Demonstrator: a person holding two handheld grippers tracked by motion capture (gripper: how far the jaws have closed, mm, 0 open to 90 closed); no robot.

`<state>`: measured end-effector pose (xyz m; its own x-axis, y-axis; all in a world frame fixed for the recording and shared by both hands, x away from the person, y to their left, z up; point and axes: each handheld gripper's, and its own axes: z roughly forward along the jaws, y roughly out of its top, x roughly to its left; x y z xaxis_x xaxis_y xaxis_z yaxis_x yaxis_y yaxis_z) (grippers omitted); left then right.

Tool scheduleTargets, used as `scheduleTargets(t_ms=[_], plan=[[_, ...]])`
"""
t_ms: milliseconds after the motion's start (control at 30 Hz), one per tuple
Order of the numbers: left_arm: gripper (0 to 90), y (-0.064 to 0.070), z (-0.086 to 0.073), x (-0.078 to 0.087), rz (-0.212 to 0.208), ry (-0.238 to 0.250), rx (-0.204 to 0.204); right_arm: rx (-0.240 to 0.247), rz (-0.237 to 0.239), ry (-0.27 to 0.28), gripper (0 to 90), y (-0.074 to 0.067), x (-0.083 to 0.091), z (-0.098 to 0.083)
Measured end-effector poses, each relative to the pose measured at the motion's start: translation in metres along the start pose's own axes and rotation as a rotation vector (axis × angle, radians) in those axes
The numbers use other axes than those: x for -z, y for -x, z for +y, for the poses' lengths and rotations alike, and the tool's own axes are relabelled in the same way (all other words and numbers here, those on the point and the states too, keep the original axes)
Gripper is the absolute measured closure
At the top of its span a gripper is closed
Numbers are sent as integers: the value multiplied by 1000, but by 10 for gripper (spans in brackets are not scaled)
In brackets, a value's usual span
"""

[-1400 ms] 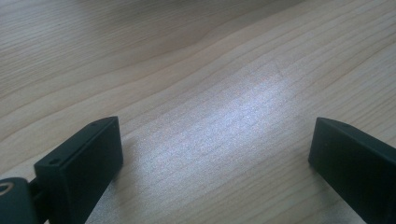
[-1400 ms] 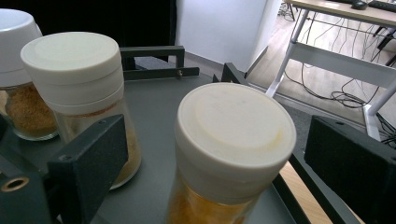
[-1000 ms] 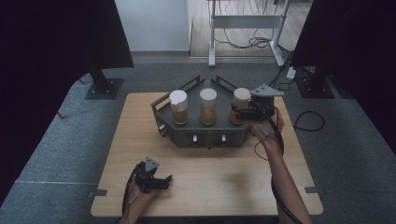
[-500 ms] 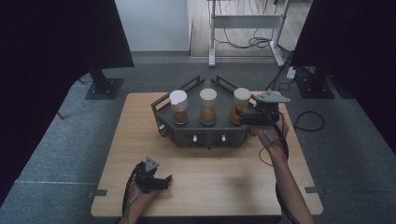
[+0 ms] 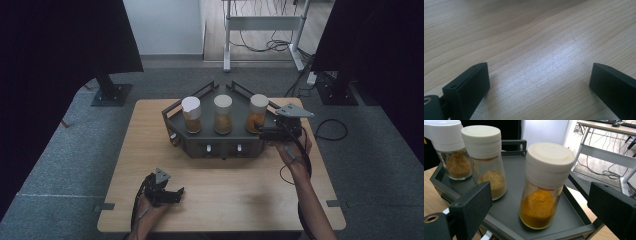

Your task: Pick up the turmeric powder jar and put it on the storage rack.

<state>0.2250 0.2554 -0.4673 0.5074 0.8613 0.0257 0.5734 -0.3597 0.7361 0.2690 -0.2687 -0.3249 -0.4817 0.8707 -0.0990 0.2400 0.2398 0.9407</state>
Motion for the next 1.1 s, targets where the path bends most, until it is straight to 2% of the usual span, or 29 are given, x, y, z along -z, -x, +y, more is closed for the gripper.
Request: scheduleTargets(t_ms=[667, 1100], plan=[[25, 0, 0, 0, 0, -1, 0, 7, -1, 4, 60, -1, 19, -14], [25, 0, 0, 0, 1, -1, 0, 20, 0, 8, 68, -6, 41, -23]])
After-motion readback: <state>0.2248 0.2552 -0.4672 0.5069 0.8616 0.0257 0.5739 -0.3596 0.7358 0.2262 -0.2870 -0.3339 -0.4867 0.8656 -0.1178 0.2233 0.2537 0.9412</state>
